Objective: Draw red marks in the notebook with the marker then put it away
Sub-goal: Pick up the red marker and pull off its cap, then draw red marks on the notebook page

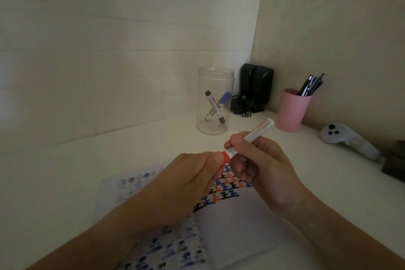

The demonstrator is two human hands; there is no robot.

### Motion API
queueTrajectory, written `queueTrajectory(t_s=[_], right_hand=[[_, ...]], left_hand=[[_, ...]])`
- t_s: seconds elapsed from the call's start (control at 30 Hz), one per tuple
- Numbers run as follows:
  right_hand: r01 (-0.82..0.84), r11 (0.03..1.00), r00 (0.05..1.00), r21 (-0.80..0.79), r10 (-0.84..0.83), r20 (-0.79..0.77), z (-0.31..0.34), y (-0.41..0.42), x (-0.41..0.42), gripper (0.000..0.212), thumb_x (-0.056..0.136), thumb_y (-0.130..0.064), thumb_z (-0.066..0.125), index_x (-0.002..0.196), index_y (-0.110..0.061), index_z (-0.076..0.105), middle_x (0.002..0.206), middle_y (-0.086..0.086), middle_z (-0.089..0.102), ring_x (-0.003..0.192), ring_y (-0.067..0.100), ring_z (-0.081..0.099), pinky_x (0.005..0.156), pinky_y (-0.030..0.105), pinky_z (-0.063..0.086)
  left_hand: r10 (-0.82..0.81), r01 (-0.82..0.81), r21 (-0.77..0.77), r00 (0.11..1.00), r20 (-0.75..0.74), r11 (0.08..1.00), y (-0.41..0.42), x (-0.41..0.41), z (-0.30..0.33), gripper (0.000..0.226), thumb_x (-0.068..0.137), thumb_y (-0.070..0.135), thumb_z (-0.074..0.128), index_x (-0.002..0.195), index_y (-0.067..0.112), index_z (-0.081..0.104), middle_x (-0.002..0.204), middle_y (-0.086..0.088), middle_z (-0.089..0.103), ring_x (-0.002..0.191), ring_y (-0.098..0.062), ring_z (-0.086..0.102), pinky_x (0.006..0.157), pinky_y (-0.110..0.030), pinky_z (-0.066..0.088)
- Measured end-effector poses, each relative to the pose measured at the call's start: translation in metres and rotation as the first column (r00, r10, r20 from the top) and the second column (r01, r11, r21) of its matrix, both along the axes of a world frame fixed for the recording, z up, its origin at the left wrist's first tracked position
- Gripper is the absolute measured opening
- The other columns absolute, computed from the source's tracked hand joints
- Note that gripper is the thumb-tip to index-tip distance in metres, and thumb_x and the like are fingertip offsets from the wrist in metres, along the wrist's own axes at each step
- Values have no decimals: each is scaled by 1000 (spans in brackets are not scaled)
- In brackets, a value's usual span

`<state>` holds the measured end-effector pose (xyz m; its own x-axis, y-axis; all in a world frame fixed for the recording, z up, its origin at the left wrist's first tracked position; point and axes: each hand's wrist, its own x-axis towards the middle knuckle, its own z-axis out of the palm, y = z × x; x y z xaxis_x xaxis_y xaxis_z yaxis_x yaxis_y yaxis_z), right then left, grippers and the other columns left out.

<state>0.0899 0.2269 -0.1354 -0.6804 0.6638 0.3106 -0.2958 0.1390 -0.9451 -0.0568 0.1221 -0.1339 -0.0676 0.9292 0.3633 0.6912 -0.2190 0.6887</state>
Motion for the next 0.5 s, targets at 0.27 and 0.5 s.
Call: queueTrajectory(t_s=[0.27, 0.5], right_hand=[[362, 886, 914, -290, -399, -78, 0, 35, 22, 22, 98, -22, 60, 86, -10, 74, 62, 3, 58, 54, 13, 49, 51, 25, 39], [564, 800, 825, -202, -551, 121, -12, 32, 8, 10, 93, -15, 68, 99, -12, 76, 88, 11, 78, 83, 25, 72, 68, 32, 57]], left_hand=[[298, -111, 338, 763, -573, 934, -12, -18, 5, 26, 100, 39, 33, 91, 18, 45, 45, 11, 28, 30, -5, 15, 41, -7, 14], [244, -163, 193, 804, -542, 968, 6, -34, -14, 47, 96, 62, 23, 108, 31, 55, 101, 10, 62, 86, -8, 53, 80, -27, 45]])
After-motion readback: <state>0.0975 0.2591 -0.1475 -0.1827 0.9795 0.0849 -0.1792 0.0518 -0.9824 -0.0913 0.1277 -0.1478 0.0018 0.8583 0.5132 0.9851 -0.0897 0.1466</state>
